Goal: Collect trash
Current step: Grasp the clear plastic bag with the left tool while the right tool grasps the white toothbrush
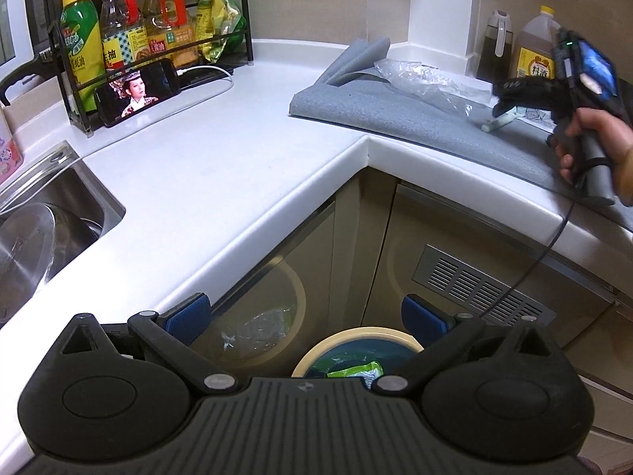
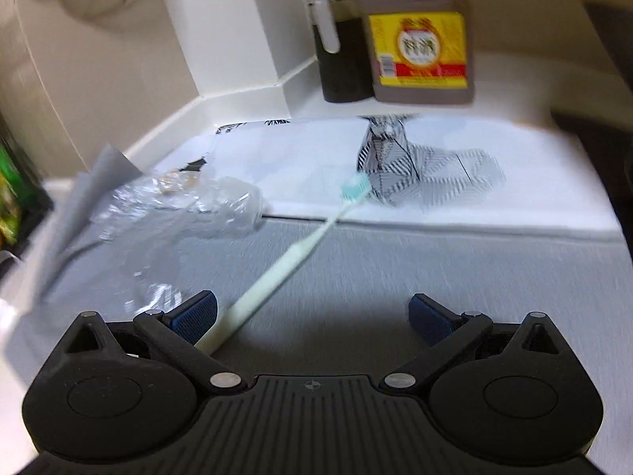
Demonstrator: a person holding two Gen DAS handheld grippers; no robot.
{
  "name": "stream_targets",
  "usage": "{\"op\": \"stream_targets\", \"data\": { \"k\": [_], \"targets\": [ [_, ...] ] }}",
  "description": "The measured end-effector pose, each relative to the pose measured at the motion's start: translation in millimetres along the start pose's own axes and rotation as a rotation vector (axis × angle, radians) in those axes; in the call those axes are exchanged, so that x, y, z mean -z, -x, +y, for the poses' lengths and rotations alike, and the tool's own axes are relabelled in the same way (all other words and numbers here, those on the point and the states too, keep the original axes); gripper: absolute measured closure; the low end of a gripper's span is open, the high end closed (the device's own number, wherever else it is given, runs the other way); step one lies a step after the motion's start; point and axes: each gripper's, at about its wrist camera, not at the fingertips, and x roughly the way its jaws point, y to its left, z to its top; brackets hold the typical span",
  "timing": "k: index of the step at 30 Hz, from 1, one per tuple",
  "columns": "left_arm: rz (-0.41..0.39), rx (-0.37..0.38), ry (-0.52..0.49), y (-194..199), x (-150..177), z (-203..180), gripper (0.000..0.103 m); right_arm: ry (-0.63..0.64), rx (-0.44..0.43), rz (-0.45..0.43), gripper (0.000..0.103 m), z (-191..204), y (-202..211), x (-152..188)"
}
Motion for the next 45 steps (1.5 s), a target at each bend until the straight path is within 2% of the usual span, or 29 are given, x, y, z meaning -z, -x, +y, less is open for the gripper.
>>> {"op": "stream_targets", "data": {
  "k": [3, 5, 9, 11, 14, 19, 22, 25, 27, 29, 31, 35, 37, 41, 44, 45],
  "targets": [
    [-0.003, -0.005, 0.006, 0, -5, 2, 0.000, 0.146, 0.041, -0.018, 0.000, 12, -11, 5],
    [-0.009, 0.001, 0.020, -1, -11, 2, 0.000, 0.189, 0.010, -0.033, 0.000, 8, -8, 9],
    [-0.041, 0.011, 0.038, -1, -27, 0, 0.000, 0.268, -0.069, -0.004, 0.000, -15, 2, 10],
    [-0.078, 0.010, 0.045, 1, -39, -5, 0.000, 0.273, -0.061, 0.003, 0.000, -33, 4, 8],
    [-0.166, 0.019, 0.057, 6, -64, -18, 0.000, 0.201, 0.011, -0.004, 0.000, -55, 2, 3],
    [-0.329, 0.053, 0.020, -8, -126, -64, 0.000, 0.199, 0.015, -0.040, 0.000, -51, -10, 0],
    [-0.355, 0.093, -0.003, -34, -174, -98, 0.000, 0.190, 0.006, -0.046, 0.000, -48, -14, -2],
    [-0.264, 0.178, 0.039, -79, -221, -127, 0.000, 0.179, -0.004, -0.048, 0.000, -51, -15, -2],
    [-0.147, 0.236, 0.104, -120, -246, -140, 0.000, 0.174, -0.009, -0.051, 0.000, -51, -14, -2],
    [-0.023, 0.290, 0.196, -164, -262, -144, 0.000, 0.171, -0.015, -0.053, 0.000, -52, -13, -2],
    [0.067, 0.322, 0.312, -201, -272, -145, 0.000, 0.176, -0.014, -0.052, 0.000, -51, -13, -2],
    [0.159, 0.341, 0.443, -252, -285, -149, 0.000, 0.187, -0.008, -0.050, 0.000, -49, -14, -1],
    [0.177, 0.335, 0.448, -264, -286, -152, 0.000, 0.187, -0.008, -0.050, 0.000, -49, -14, -1],
    [0.150, 0.278, 0.381, -269, -291, -165, 0.000, 0.189, -0.005, -0.051, 0.000, -48, -14, -1],
    [0.172, 0.222, 0.306, -272, -295, -179, 0.000, 0.187, -0.004, -0.053, 0.000, -48, -14, 0],
    [0.176, 0.191, 0.272, -271, -295, -185, 0.008, 0.186, -0.006, -0.056, 0.000, -48, -13, 1]
  ]
}}
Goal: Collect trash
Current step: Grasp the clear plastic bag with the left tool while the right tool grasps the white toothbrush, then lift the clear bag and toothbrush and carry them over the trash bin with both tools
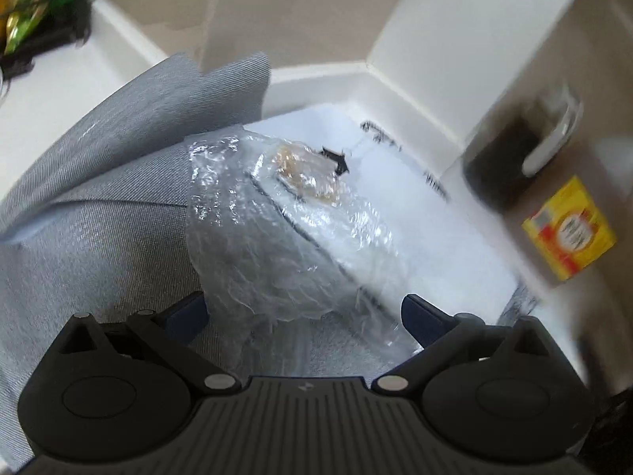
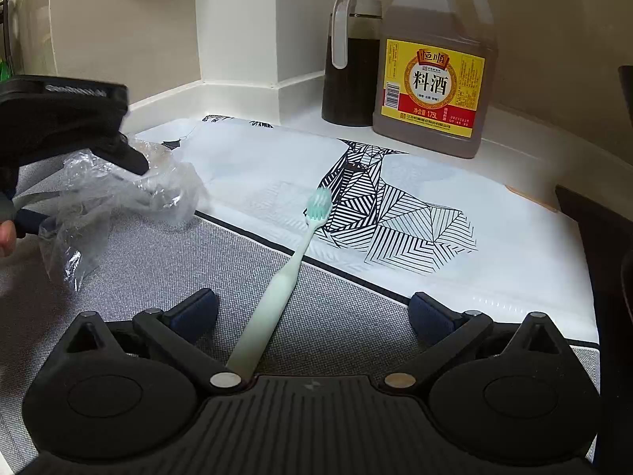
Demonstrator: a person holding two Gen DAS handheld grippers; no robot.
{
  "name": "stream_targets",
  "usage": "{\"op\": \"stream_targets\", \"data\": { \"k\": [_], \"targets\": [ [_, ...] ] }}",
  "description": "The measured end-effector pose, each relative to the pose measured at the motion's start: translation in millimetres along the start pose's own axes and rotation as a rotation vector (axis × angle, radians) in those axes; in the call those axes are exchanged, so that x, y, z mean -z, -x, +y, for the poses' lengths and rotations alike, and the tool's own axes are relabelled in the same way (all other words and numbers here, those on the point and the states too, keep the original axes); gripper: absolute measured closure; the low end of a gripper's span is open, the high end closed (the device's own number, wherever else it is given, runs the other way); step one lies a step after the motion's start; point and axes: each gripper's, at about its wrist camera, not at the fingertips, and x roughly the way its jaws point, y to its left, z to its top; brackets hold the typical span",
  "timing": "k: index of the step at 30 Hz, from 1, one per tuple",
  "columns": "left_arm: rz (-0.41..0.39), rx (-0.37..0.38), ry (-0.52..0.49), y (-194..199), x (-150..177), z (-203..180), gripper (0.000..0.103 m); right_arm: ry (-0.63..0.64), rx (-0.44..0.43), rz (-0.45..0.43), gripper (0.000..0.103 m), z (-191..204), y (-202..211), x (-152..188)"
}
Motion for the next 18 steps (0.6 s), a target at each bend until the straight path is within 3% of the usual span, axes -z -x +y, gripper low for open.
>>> {"op": "stream_targets", "data": {
  "k": [1, 2, 3, 4, 5, 6, 8, 12, 18],
  "targets": [
    [-0.016, -0.056, -0.026, 2, 3, -4, 0.017, 0.001, -0.003, -0.002, 0.000, 0, 0, 0],
    [-0.035, -0.111, -0.063, 4, 6, -8, 0.045, -0.001, -0.006, -0.006, 0.002, 0, 2, 1],
    [-0.039, -0.138, -0.098, 5, 7, -10, 0.075, -0.004, -0.010, -0.017, 0.012, -1, 4, 1],
    [-0.035, -0.131, -0.103, 6, 8, -7, 0.091, -0.008, -0.017, -0.034, 0.020, -2, 7, 1],
    [-0.016, -0.105, -0.079, 6, 7, -1, 0.102, -0.014, -0.030, -0.049, 0.039, -3, 10, 2],
    [-0.008, -0.085, -0.042, 8, 6, 7, 0.102, -0.024, -0.046, -0.060, 0.061, -5, 12, 2],
    [-0.006, -0.073, -0.011, 13, 6, 18, 0.102, -0.052, -0.094, -0.069, 0.085, -11, 13, 1],
    [-0.029, -0.056, -0.034, 31, 17, 29, 0.102, -0.121, -0.170, -0.100, 0.089, -20, 17, 1],
    [-0.105, -0.042, -0.114, 77, 46, 37, 0.102, -0.144, -0.215, -0.179, 0.089, -19, 27, 3]
  ]
}}
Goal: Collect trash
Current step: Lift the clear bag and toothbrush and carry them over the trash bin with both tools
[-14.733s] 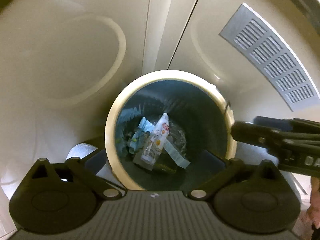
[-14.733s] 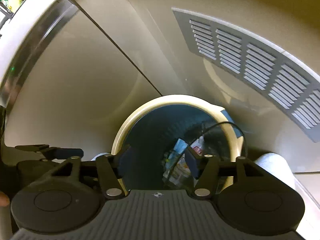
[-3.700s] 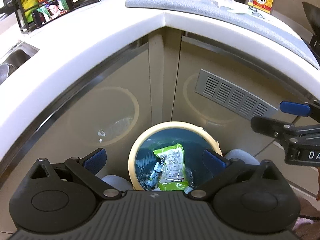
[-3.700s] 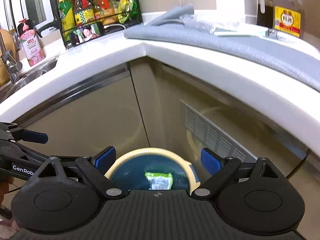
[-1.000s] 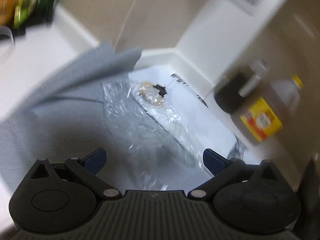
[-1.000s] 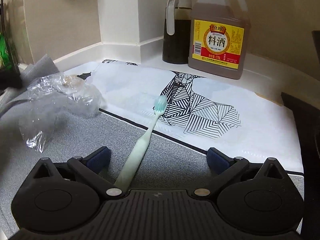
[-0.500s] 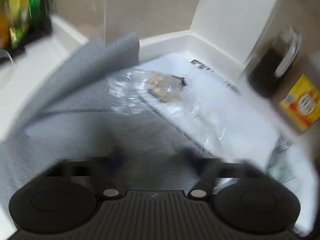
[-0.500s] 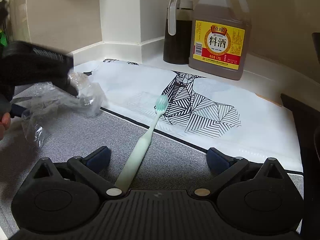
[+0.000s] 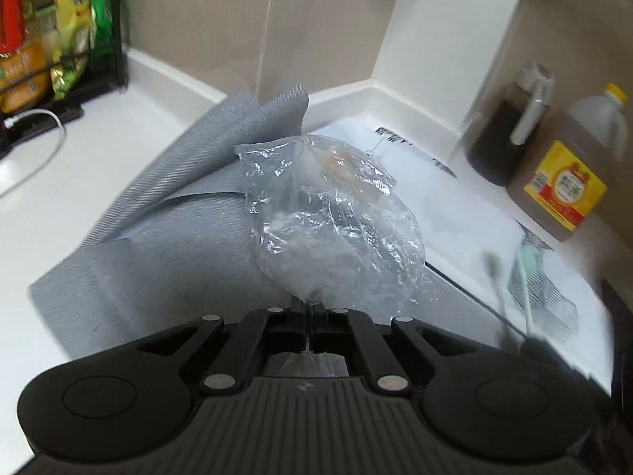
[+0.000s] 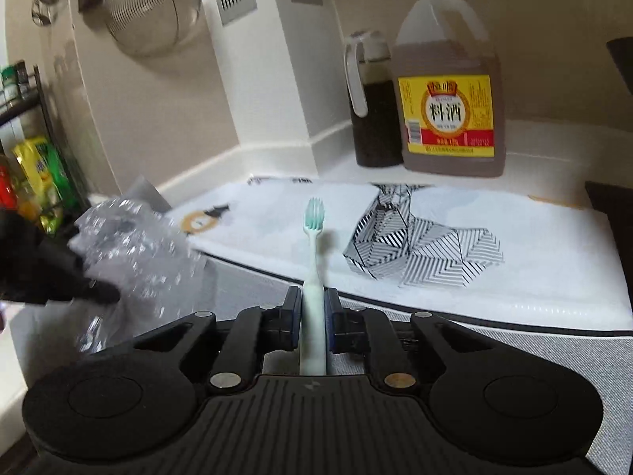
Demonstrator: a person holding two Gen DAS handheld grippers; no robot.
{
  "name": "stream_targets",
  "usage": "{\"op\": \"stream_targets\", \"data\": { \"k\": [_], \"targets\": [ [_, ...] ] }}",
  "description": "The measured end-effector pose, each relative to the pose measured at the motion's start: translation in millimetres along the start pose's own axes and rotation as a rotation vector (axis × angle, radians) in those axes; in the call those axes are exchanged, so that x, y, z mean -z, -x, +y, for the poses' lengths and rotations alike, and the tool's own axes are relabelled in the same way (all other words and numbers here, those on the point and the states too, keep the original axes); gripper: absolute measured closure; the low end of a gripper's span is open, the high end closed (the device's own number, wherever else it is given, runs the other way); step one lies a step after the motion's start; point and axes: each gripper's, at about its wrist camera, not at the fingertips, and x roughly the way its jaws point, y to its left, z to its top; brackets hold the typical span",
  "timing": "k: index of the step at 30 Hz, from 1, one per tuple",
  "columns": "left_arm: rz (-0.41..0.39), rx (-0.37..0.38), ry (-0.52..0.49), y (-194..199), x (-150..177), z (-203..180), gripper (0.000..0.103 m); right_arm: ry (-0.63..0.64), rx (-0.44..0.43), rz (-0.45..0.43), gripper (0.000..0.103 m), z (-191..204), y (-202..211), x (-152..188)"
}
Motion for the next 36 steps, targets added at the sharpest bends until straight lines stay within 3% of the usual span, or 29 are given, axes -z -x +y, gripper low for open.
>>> {"op": "stream_targets", "data": {
  "k": [5, 9, 13, 16, 21, 27, 31, 36],
  "targets": [
    [-0.063, -0.001, -0.040, 45, 20, 10, 0.102, -0.008, -0.043, -0.058, 0.089, 0, 7, -1],
    [-0.131, -0.050, -0.105, 88, 43, 17, 0.102, 0.005, -0.075, -0.090, 0.089, 3, 11, -1],
    [-0.125, -0.060, -0.113, 123, 68, 37, 0.102, -0.040, -0.154, -0.100, 0.089, -2, 14, 1],
    [-0.144, -0.089, -0.128, 148, 89, 57, 0.102, -0.046, -0.130, -0.095, 0.089, -1, 23, 4],
    [-0.149, -0.114, -0.114, 177, 123, 92, 0.102, 0.022, -0.114, -0.114, 0.089, 16, 63, 12],
    [-0.156, -0.119, -0.082, 208, 166, 126, 0.102, 0.105, -0.183, -0.153, 0.089, 43, 132, 26],
    [-0.156, -0.131, -0.085, 224, 195, 138, 0.102, 0.126, -0.241, -0.115, 0.089, 60, 169, 44],
    [-0.142, -0.127, -0.083, 236, 224, 148, 0.102, 0.111, -0.309, -0.004, 0.089, 75, 198, 75]
  ]
}}
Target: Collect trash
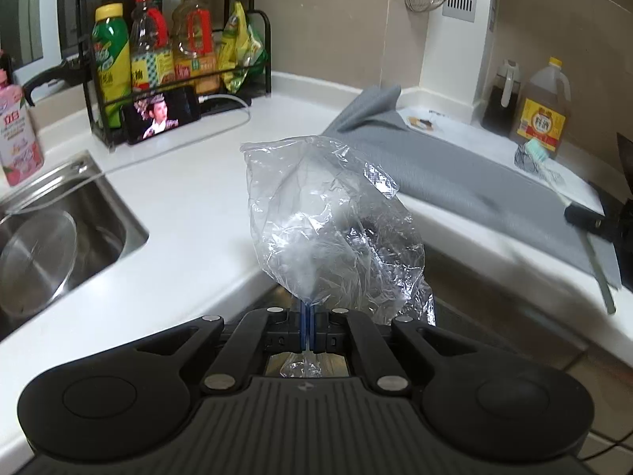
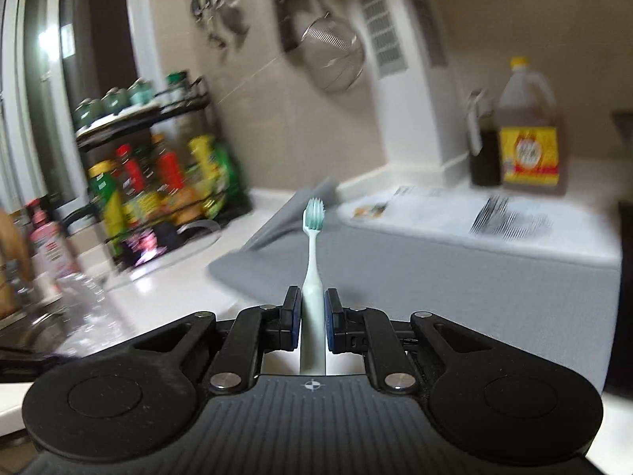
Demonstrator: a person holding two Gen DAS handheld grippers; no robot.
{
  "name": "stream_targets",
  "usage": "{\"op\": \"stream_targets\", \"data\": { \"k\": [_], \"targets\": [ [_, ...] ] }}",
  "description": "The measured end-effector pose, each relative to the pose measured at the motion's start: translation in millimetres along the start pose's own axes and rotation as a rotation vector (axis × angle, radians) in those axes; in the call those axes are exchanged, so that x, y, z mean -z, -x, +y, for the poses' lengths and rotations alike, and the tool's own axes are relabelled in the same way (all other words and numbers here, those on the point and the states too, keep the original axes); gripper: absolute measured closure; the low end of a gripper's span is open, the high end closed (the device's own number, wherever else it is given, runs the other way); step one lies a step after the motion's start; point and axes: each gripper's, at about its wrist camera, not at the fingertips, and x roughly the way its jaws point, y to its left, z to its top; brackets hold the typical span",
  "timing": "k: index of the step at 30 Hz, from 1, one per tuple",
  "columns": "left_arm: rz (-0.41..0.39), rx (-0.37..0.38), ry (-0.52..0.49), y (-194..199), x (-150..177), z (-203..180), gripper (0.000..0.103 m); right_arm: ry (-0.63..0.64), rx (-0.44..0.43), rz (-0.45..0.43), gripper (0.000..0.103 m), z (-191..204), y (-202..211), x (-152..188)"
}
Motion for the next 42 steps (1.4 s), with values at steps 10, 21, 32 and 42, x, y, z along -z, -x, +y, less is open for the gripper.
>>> {"op": "stream_targets", "data": {
  "k": [10, 21, 32, 42],
  "targets": [
    [0.045, 0.003, 0.005, 5, 41, 7, 0.102, 0.027, -0.048, 0.202, 0.089, 42, 15, 59],
    [0.175, 0.036, -0.047, -14, 93, -9, 0.102, 0.042, -0.068, 0.354, 0.089, 68, 9, 95],
    [0.210, 0.041, -0.027, -20, 94, -6, 0.102, 0.063, -0.064, 0.375, 0.089, 69, 5, 94],
    [0.208, 0.040, -0.033, -21, 94, -5, 0.102, 0.070, -0.063, 0.386, 0.089, 71, 2, 94]
  ]
}}
